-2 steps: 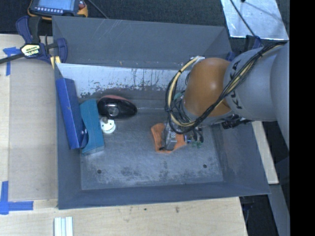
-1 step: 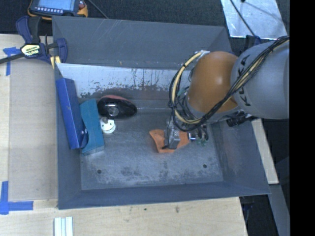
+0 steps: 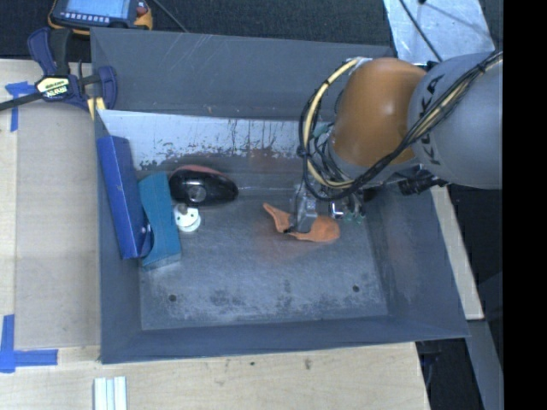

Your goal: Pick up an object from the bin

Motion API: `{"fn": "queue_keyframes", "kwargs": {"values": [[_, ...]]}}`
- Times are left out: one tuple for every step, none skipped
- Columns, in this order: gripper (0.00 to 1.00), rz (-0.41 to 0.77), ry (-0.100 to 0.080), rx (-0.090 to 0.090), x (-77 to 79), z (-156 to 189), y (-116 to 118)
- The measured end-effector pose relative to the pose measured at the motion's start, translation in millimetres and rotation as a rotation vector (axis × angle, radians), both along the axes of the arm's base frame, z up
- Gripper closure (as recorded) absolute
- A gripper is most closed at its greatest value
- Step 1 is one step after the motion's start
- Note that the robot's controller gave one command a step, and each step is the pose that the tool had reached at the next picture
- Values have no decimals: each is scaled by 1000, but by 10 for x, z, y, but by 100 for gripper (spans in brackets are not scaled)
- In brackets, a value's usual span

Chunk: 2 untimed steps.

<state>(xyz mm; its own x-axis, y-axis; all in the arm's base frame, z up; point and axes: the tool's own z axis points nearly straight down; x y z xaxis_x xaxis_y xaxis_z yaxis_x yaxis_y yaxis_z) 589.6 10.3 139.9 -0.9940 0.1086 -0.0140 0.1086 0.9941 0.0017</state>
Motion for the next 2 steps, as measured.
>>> {"fn": "queue_keyframes", "kwargs": {"values": [[100, -11, 23, 0, -21, 192, -23], [100, -104, 11, 1, 49, 720, -40]]}}
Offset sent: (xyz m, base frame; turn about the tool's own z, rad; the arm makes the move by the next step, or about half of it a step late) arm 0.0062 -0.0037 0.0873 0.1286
